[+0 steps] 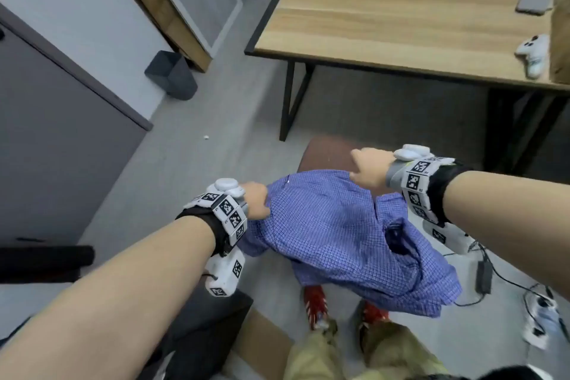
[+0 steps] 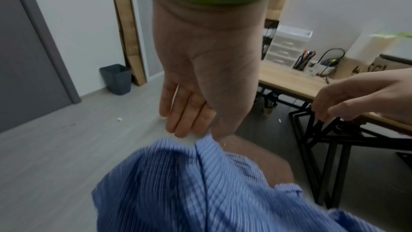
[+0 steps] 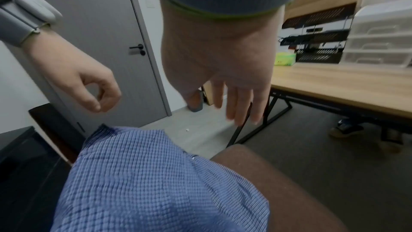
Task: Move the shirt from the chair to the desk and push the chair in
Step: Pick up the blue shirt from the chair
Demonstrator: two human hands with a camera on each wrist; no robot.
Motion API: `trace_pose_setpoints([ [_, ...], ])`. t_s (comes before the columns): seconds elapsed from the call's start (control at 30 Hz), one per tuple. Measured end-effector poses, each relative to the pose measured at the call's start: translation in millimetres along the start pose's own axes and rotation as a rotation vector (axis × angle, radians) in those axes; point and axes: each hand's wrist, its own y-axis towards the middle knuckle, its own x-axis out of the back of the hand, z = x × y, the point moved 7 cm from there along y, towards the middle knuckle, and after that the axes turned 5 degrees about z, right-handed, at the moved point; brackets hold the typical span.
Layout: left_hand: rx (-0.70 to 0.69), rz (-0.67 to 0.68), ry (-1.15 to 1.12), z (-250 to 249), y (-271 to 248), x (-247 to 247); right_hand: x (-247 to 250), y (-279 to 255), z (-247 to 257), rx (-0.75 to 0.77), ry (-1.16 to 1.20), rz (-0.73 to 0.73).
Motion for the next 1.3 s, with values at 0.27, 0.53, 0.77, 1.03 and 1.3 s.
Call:
trace_pose_setpoints([
  [0.27, 0.007, 0.338, 0.033, -20.1, 14.5, -127.8, -104.5, 4.5, 14.0, 0.051, -0.065, 0.427],
  [0.53, -0.042, 0.351, -0.169, -48.9, 22.5, -170.6, -141.9, 10.9, 19.8, 0.106, -0.059, 0.467],
  [0.77, -0.217, 0.363, -0.46, -71.7, 27.2, -189.5, -166.1, -1.6, 42.1, 0.18, 0.14, 0.61],
  [1.03, -0.077, 0.282, -0.6, -67.2, 26.7, -171.6, -165.3, -11.0, 57.1, 0.317, -0.033, 0.58],
  [1.3, -0.13, 0.37, -0.842, -91.8, 10.6, -101.7, -142.1, -14.1, 56.5, 0.276, -0.022, 0.551],
])
